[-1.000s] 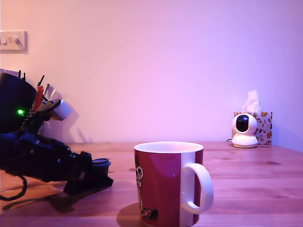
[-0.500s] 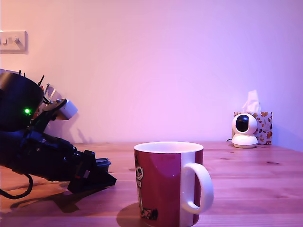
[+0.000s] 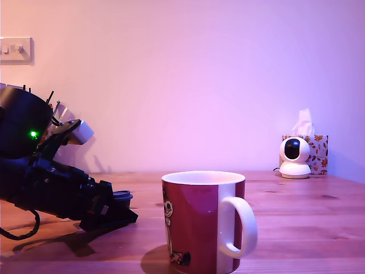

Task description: Pick up the coffee capsules on the table and drop them inside the coffee cup

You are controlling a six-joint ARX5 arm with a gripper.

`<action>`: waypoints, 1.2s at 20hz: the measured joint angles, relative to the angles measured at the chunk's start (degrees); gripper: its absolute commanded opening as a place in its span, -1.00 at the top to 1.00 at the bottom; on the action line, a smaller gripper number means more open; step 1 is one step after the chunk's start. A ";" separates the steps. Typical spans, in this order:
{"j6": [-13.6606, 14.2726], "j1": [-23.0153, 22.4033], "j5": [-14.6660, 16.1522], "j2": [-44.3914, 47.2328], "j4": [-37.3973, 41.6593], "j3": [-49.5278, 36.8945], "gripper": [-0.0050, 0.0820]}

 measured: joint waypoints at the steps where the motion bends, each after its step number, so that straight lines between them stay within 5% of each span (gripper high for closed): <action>1: 0.02 0.00 0.00 0.00 0.00 0.00 0.48; 9: 0.00 0.00 0.09 -5.99 -10.62 0.11 0.48; 24: -1.51 -1.55 2.99 -41.94 -44.87 0.22 0.48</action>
